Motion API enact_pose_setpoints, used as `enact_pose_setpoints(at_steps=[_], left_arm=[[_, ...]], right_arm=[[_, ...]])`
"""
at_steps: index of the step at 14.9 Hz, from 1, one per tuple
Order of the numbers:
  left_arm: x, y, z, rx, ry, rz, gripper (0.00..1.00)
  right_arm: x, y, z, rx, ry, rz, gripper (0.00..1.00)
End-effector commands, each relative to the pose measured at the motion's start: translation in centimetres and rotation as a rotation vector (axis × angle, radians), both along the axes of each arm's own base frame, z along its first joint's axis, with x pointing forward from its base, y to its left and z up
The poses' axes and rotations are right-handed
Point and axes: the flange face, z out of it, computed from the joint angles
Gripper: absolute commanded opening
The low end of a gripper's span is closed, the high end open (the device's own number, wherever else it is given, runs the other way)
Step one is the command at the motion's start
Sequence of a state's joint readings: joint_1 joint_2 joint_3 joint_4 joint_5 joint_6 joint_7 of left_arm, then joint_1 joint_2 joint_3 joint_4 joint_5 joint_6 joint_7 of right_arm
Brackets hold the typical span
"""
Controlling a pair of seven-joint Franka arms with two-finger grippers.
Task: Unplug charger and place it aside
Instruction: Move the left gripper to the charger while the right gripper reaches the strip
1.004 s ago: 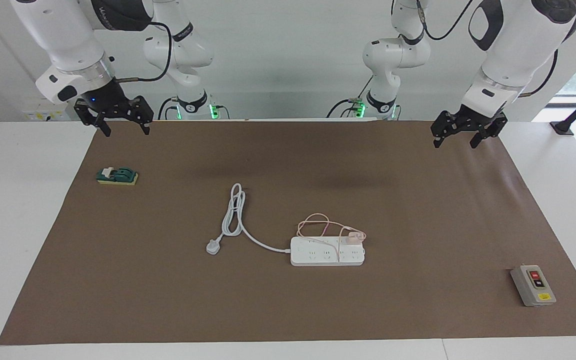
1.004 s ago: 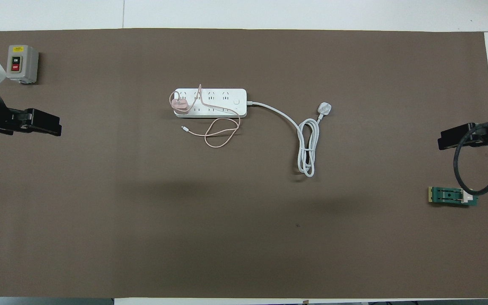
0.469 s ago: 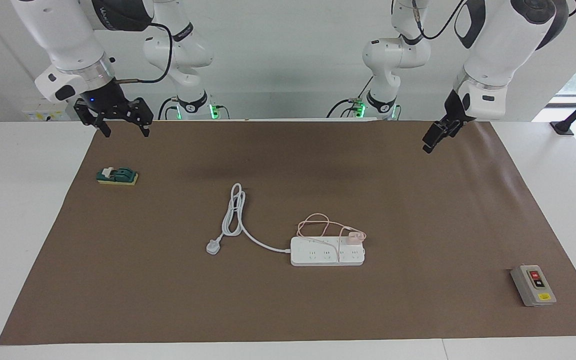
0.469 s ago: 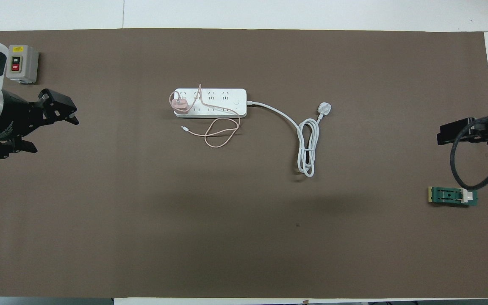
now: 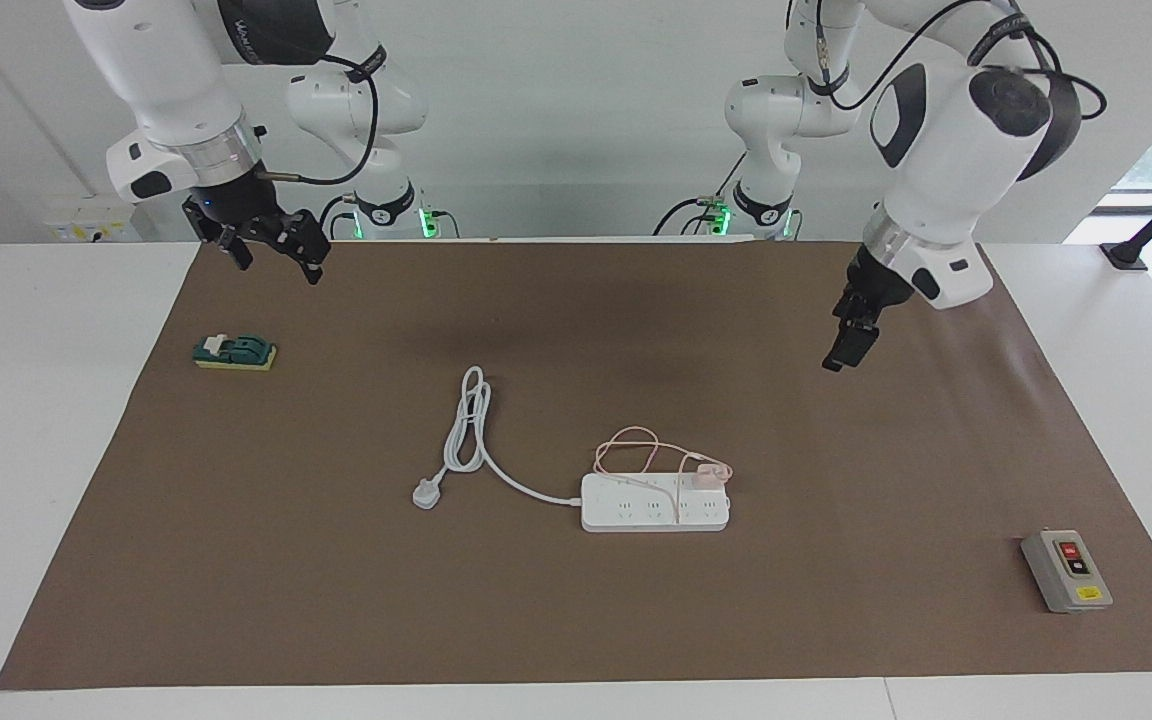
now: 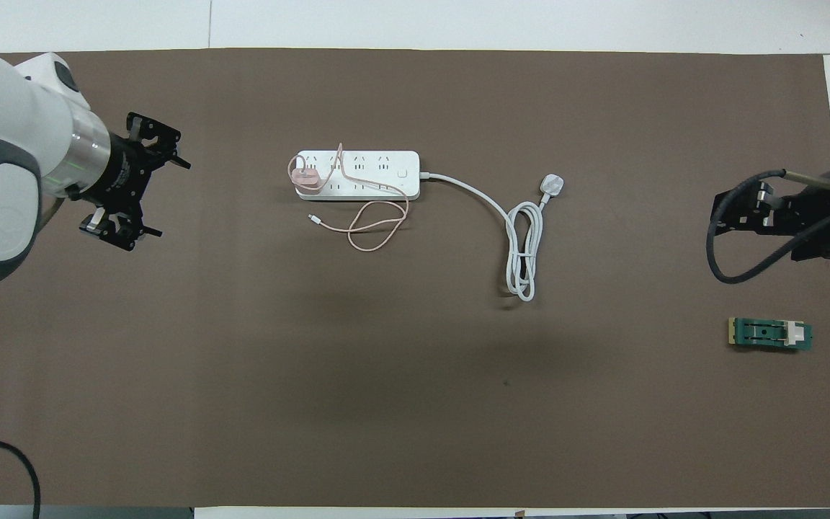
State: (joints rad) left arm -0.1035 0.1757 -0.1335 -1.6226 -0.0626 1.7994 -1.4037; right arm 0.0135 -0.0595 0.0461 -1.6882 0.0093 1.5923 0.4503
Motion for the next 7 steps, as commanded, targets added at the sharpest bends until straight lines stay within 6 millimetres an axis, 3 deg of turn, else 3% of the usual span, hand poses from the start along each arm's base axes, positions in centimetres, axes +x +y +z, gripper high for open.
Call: enact_pose_setpoints(at_steps=[1, 2, 3, 7], left_arm=[[4.2, 0.1, -2.8, -0.012, 0.019, 0.167, 1.00], [4.9, 0.2, -3.6, -0.018, 0.003, 0.185, 1.00], [5.6, -0.1, -6.2, -0.009, 0.028, 0.201, 1.00], [6.9, -4.2, -12.0, 0.019, 0.007, 0.248, 1.00]], right_arm=[[1.1, 2.4, -2.0, -0.022, 0.006, -0.212, 0.99], [1.7, 3.1, -2.6, -0.019, 0.003, -0.295, 0.99], [2.4, 4.3, -3.5, -0.016, 0.013, -0.383, 0.98], [6.1, 8.1, -6.3, 0.014, 0.033, -0.602, 0.95]])
